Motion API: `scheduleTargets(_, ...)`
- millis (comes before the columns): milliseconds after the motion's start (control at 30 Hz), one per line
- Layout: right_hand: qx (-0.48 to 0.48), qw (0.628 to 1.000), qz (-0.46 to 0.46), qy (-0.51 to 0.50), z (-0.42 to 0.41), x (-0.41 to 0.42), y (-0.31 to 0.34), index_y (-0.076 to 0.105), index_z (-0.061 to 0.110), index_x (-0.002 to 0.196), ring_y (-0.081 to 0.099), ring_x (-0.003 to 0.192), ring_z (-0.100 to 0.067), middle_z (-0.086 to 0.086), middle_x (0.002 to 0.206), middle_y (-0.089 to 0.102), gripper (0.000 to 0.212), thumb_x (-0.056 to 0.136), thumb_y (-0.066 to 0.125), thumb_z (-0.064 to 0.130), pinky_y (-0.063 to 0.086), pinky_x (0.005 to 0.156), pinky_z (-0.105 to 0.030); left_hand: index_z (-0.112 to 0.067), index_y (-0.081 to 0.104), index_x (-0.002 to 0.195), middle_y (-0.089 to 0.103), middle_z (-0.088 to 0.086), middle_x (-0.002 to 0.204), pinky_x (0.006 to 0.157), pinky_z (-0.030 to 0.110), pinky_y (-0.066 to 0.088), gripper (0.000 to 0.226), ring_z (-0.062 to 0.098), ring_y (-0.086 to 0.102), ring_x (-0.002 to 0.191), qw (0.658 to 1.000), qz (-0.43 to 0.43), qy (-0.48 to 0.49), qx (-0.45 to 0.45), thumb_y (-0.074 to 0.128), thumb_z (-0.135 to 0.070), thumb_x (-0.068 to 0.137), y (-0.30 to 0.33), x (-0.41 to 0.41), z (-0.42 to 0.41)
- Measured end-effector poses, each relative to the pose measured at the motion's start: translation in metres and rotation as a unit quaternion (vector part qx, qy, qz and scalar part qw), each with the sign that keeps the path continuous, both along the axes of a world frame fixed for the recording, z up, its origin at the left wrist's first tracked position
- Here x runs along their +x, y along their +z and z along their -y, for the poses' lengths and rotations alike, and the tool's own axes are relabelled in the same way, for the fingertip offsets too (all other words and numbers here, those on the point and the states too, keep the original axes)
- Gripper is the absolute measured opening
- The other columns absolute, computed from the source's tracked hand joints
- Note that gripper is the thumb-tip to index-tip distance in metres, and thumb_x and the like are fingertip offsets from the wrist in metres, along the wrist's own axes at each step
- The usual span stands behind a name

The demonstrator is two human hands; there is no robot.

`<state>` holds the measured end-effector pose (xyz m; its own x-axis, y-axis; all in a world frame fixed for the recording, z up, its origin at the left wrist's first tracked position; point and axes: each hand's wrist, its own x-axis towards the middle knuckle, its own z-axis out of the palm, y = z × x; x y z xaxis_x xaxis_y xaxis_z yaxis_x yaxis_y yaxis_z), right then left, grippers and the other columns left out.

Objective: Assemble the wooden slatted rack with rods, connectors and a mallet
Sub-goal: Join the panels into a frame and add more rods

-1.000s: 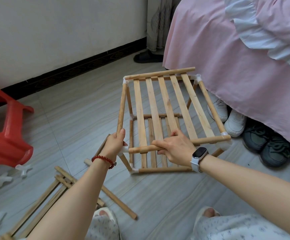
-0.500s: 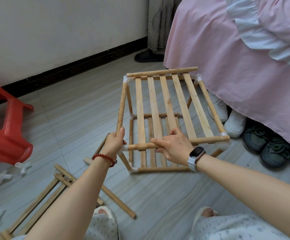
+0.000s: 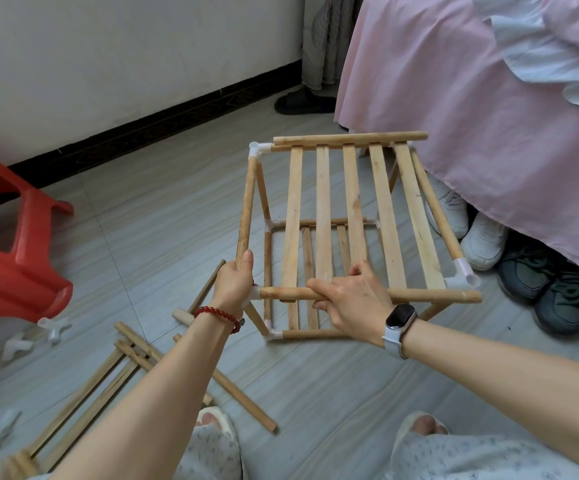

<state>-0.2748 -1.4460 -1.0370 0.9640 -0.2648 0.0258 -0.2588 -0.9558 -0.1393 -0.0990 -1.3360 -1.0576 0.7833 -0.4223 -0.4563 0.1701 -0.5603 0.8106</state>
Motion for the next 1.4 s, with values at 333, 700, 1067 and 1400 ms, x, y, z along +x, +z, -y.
scheduleTargets(333,-0.015,0.998,-0.041,0.038,0.017,0.010,0.009,0.046,0.035,0.127,0.057,0.078,-0.017,0.008,0.086,0.067,0.031,0.098,0.038,0.041,0.025,0.091,-0.034,-0.017,0.042,0.077,0.039,0.001,0.068,0.059,0.027,0.035,0.034,0.013,0.039,0.061,1.000,-0.003,-0.009,0.003,0.036,-0.041,0.100,-0.007,-0.001,0.000)
scheduleTargets(700,-0.014,0.998,-0.010,0.056,0.031,0.003,0.006,0.046,0.031,0.132,0.056,0.088,-0.017,0.007,0.092,0.065,0.037,0.097,0.044,0.040,0.031,0.095,-0.037,-0.009,0.052,0.089,0.051,0.003,0.057,0.056,0.027,0.041,0.047,0.016,0.048,0.055,0.975,-0.187,0.062,-0.104,0.024,-0.045,0.102,0.004,0.001,0.003)
scheduleTargets(1067,0.063,0.967,0.050,-0.242,0.085,-0.064,0.026,0.039,0.018,0.139,0.039,0.124,-0.022,-0.003,0.133,0.047,0.043,0.099,0.034,0.031,0.027,0.104,-0.041,-0.005,0.055,0.112,0.064,0.009,0.083,0.074,0.031,0.045,0.048,0.019,0.058,0.079,0.971,-0.197,0.068,-0.120,0.027,-0.043,0.102,0.010,-0.007,-0.015)
scheduleTargets(1400,0.451,0.674,0.268,-0.520,0.139,-0.083,0.014,0.049,-0.001,0.129,0.057,0.105,-0.027,-0.018,0.126,0.057,0.037,0.098,0.031,0.007,0.045,0.095,-0.038,-0.010,0.056,0.096,0.053,0.001,0.066,0.055,0.026,0.035,0.030,0.013,0.045,0.059,0.988,-0.134,0.015,-0.070,0.046,-0.038,0.098,0.006,0.002,0.002)
